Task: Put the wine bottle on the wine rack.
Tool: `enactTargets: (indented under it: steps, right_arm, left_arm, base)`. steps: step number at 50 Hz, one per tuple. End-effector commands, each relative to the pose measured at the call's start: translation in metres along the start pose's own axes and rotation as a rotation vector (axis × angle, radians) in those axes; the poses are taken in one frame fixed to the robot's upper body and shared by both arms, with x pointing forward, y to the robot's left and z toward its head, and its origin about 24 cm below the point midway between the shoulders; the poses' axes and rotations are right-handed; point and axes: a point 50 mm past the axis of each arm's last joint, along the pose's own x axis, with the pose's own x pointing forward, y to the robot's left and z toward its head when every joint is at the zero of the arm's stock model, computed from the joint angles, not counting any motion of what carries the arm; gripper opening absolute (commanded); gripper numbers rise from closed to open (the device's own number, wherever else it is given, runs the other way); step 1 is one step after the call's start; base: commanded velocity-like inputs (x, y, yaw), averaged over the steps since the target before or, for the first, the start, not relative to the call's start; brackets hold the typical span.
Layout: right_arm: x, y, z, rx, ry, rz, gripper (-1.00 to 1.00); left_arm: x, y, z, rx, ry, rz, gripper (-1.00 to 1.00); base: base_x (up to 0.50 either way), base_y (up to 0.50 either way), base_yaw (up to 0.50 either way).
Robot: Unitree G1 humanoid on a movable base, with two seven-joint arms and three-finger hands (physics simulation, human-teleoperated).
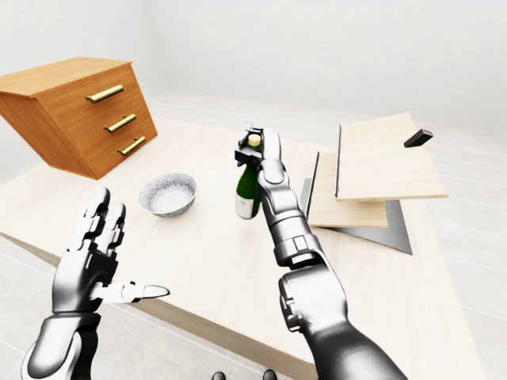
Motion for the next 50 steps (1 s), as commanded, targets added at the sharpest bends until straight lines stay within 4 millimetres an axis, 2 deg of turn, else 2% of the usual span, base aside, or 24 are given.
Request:
enactTargets:
  steps: [1,26,38,50]
  right_arm:
    - [-0.005,-0.014,0.038,0.079,-0.164,-0.025,-1.00]
    - [-0.025,-0.058,0.093,0.218,-0.403,-0.099,-1.00]
    - [-0.037,-0.079,0.091,0.251,-0.435,-0.129,-1.00]
    - [-0.054,-0.104,0.103,0.365,-0.506,-0.163,-1.00]
  left_arm:
    - [0.000,0.000,-0.002,-0.007,0.009,0.002,1.00]
    - [0.002,-0.001,0.007,-0.001,-0.033,-0.001,1.00]
    - [0.002,-0.001,0.004,-0.004,-0.020,0.000,1.00]
    - [0.002,-0.001,0.004,-0.004,-0.020,-0.001,1.00]
  base:
    - [0.00,0.00,0.00]
    - [0.00,0.00,0.00]
    - [0.00,0.00,0.00]
    - [0.00,0.00,0.00]
